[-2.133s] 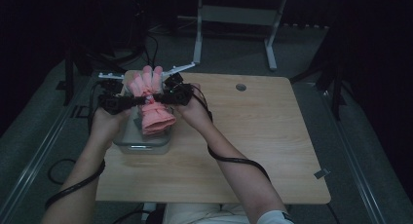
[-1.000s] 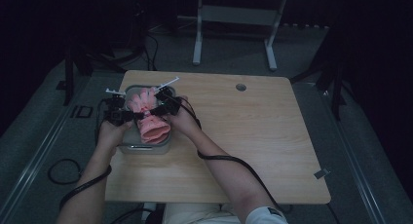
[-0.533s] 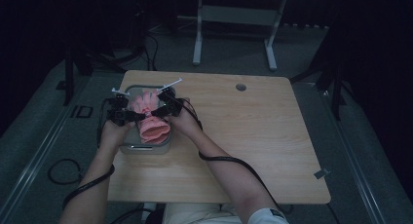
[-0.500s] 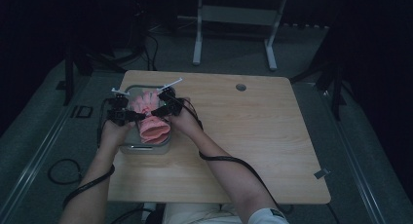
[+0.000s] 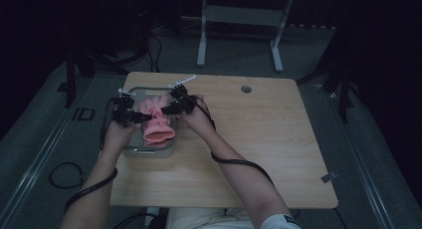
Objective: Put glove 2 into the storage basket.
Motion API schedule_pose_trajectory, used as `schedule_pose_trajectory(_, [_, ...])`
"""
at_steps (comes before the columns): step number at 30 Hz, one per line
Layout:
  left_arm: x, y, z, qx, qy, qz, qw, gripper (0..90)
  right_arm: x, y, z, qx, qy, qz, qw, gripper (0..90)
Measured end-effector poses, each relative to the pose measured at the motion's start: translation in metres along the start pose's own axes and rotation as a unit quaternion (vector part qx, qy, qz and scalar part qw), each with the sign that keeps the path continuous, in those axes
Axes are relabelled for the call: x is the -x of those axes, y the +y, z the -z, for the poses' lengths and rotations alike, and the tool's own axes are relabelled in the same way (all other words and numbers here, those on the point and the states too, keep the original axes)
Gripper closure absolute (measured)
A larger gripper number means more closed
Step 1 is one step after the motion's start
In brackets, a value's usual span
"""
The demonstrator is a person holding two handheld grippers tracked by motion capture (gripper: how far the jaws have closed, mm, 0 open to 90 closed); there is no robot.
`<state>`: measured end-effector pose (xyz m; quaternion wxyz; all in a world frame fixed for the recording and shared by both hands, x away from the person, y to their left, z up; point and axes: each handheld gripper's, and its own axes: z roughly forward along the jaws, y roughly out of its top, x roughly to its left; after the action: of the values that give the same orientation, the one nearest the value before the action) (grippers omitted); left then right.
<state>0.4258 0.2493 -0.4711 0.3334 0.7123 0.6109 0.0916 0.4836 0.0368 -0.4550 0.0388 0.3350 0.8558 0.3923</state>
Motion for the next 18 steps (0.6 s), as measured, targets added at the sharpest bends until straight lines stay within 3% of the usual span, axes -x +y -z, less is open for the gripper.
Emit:
schedule_pose_trajectory(3, [-0.004, -0.001, 0.003, 0.008, -0.014, 0.008, 0.9998, 37.9, 0.003, -0.002, 0.005, 0.001, 0.002, -0.004, 1.0, 48.9])
schedule_pose_trajectory(10, [-0.009, -0.002, 0.007, 0.026, -0.011, 0.017, 0.9995, 35.1, 0.005, -0.003, 0.017, 0.015, 0.009, -0.002, 0.9998, 48.2])
schedule_pose_trajectory(14, [-0.007, -0.002, 0.013, 0.041, -0.006, 0.007, 0.9991, 35.0, 0.007, -0.005, 0.023, 0.023, 0.009, -0.004, 0.9997, 48.1])
schedule_pose_trajectory(18, [-0.006, -0.001, 0.015, 0.046, -0.007, 0.0, 0.9989, 28.6, 0.009, -0.007, 0.025, 0.025, 0.01, -0.004, 0.9996, 48.0])
